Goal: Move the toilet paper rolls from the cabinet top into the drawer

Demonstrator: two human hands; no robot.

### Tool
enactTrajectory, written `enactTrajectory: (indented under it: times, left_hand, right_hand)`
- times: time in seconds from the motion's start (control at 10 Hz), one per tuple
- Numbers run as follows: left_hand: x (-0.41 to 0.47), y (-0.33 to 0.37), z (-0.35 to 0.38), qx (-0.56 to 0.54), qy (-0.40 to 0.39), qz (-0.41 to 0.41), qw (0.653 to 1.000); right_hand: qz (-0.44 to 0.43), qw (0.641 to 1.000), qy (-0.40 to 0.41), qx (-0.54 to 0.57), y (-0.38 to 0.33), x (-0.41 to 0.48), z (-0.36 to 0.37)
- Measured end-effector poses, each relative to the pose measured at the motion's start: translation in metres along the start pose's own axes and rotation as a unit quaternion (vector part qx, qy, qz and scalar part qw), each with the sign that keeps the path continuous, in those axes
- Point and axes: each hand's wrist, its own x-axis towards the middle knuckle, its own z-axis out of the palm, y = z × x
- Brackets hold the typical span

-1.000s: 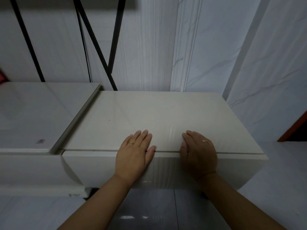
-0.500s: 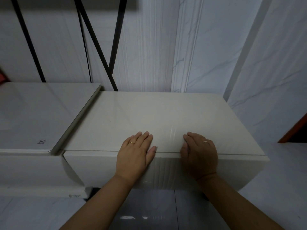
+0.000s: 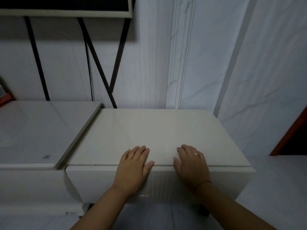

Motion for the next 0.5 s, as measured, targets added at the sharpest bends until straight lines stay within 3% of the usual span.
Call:
enactTrajectory:
  times: [0.2, 0.4, 0.5]
  left_hand:
    - [0.0, -0.002, 0.004, 0.005, -0.023, 0.0, 1.0]
    - [-0.002, 0.004, -0.003, 0.03, 0.033, 0.013, 0.999]
    - [-0.009, 0.01, -0.002, 0.001, 0.051, 0.019, 0.998]
  right_hand:
    - [-0.007, 0.999, -0.043, -0.01, 0.003, -0.002, 0.0]
    - [-0.008, 0.997, -0.071, -0.014, 0.002, 0.001, -0.003]
    - [-0.043, 0.999, 0.01, -0.019, 0.001, -0.011, -0.017]
